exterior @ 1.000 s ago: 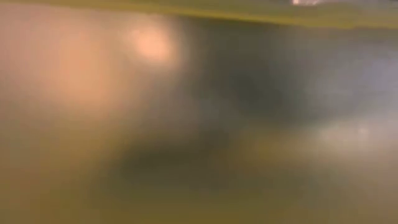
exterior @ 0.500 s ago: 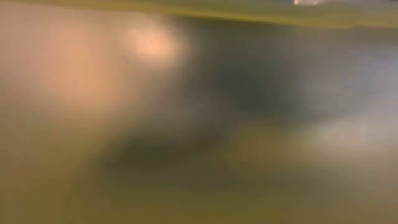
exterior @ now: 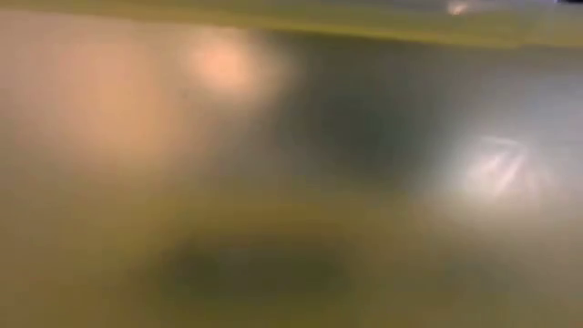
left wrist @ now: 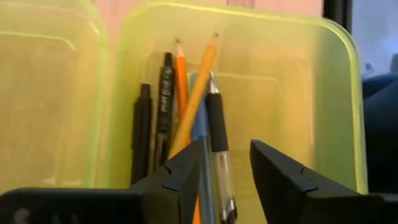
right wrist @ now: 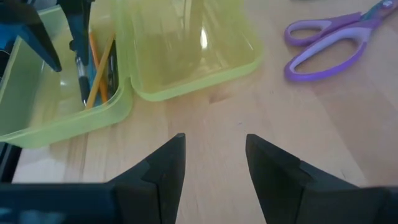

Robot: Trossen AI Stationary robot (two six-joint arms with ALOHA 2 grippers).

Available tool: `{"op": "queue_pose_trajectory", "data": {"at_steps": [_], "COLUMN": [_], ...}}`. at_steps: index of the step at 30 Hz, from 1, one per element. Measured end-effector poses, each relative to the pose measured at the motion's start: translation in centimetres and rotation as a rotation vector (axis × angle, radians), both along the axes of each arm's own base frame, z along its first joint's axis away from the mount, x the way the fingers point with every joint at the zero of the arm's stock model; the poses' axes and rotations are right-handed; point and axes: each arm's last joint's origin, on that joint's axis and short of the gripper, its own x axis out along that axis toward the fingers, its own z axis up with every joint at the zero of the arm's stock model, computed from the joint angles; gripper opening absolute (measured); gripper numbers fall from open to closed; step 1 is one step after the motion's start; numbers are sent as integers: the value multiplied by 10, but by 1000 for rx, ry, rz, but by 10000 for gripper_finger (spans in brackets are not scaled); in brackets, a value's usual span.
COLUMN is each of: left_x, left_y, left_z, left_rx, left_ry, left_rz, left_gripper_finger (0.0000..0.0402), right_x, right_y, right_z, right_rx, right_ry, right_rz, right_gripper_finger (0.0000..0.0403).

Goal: Pick & place school supplies into a supply box
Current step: Put the yellow pen into the yellow supply box

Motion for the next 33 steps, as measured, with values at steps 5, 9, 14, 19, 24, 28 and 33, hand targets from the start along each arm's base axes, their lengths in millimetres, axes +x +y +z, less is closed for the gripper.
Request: {"op": "queue_pose_trajectory", "data": {"at_steps": [5, 9, 14, 19, 24, 28, 33], "left_x": [-1, -3, -7, -10, -11, -18, -33], "left_y": [-1, -1, 1, 2, 4, 9, 19], "left_z": [4, 18, 32, 39, 42, 48, 61], "left_rx": [-14, -12, 46, 80, 116, 179, 278], "left_ry": [2, -32, -84, -102, -111, -84, -38], "left_rz": [-69, -72, -50, -48, -19, 32, 163], "left_gripper_finger": [154, 162, 164, 162, 164, 166, 162], "right_x": [0, 0, 0, 0, 0, 0, -1], "right_y": [0, 0, 0, 0, 0, 0, 0], "right_z": [0, 0, 0, 0, 0, 0, -1], "right_rx": [21, 21, 23, 24, 44, 44, 36], "right_ry": [1, 1, 0, -1, 0, 0, 8], "right_rz": [-15, -15, -18, -19, -34, -34, -33], "right_gripper_finger": [172, 172, 172, 172, 172, 172, 172]}}
